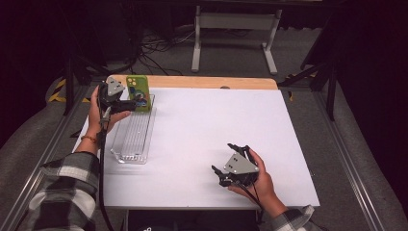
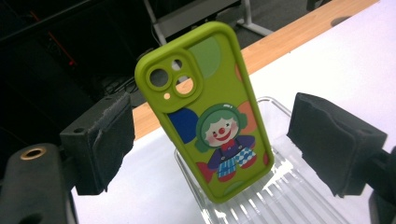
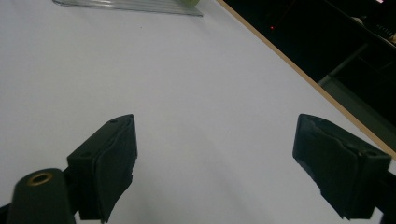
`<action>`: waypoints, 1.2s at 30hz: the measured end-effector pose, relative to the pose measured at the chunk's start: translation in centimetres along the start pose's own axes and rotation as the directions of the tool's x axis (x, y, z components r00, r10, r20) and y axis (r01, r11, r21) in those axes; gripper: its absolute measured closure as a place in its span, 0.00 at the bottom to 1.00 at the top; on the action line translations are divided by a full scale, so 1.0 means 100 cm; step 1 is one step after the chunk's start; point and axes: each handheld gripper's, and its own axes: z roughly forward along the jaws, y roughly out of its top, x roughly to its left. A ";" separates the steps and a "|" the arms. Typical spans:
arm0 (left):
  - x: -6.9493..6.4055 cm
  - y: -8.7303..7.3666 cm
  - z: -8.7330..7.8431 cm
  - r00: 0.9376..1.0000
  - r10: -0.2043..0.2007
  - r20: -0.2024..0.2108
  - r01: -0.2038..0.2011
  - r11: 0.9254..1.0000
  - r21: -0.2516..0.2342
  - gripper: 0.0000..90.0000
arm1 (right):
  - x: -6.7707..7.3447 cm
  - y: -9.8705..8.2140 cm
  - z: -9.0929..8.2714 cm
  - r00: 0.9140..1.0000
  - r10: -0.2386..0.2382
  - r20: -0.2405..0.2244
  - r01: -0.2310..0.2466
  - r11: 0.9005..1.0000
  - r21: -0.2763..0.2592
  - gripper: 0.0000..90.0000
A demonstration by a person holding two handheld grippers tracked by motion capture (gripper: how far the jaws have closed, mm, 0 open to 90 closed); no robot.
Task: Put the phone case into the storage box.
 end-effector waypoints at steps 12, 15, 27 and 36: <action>-0.006 0.004 -0.013 1.000 0.003 0.030 -0.002 0.999 -0.045 0.15 | 0.000 0.000 -0.001 1.000 0.000 0.003 0.000 1.000 0.001 0.16; -0.009 0.003 -0.015 0.999 0.011 0.036 -0.009 0.999 -0.052 0.13 | -0.001 0.000 -0.001 1.000 0.003 0.007 -0.003 1.000 -0.004 0.16; -0.021 0.003 -0.029 0.995 0.005 0.103 0.006 0.994 -0.107 0.08 | -0.004 0.000 -0.004 1.000 0.019 0.018 -0.019 1.000 -0.015 0.15; -0.031 0.004 -0.041 0.993 0.025 0.119 -0.008 0.990 -0.144 0.08 | -0.005 0.000 -0.005 0.999 0.029 0.022 -0.028 0.999 -0.024 0.14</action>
